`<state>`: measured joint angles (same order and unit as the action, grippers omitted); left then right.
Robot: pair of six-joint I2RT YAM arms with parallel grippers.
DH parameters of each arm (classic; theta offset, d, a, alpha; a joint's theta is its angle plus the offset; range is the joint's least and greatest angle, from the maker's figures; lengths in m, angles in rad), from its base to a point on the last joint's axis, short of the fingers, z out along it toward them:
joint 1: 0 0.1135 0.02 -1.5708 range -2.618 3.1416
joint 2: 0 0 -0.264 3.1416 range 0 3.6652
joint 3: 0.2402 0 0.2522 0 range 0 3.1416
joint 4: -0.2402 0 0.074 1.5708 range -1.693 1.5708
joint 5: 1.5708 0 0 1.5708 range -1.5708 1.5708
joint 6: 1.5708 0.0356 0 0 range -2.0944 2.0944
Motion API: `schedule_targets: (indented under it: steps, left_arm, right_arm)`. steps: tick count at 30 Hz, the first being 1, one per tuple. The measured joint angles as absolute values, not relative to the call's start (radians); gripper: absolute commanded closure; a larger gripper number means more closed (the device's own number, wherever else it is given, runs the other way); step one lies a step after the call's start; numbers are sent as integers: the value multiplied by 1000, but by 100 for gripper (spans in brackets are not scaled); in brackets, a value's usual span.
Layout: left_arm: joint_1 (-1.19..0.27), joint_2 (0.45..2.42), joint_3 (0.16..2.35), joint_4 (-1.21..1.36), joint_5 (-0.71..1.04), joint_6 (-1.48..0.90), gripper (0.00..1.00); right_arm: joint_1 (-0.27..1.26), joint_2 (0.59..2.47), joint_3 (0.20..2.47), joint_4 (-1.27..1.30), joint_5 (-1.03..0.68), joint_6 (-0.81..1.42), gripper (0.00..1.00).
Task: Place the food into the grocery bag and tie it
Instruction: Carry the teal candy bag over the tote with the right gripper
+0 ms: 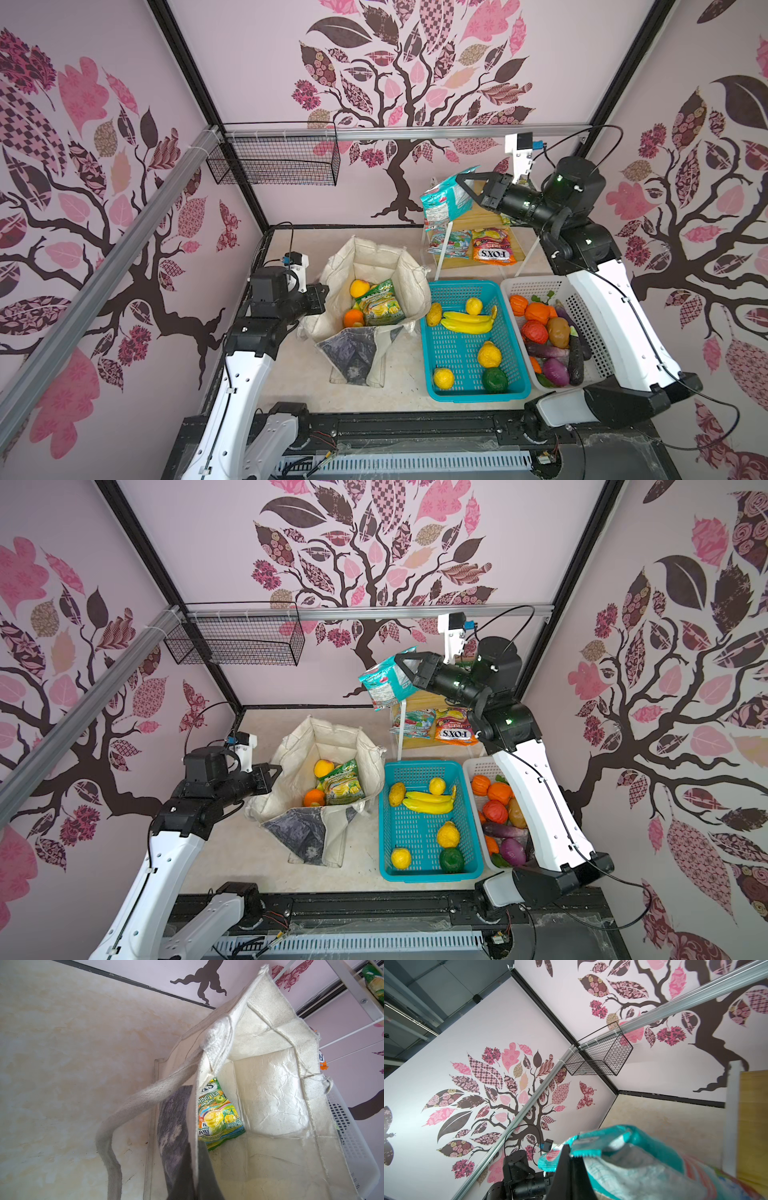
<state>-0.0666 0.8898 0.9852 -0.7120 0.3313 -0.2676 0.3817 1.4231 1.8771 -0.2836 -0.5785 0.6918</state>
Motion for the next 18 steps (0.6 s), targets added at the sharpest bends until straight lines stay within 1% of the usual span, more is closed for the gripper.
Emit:
schedule_targets:
  steps: [4,13,18]
  left_arm:
    - [-67,890,985,-712,332,-268,100]
    - [-67,890,985,-712,332,-268,100]
    - [-67,890,985,-712,334,-268,100]
  right_arm:
    - [499,1412,1867,-288,-526,664,100]
    - [787,1420,1755,-285,-370,602,100]
    - [893,1460,1660,-242,-308,602,100]
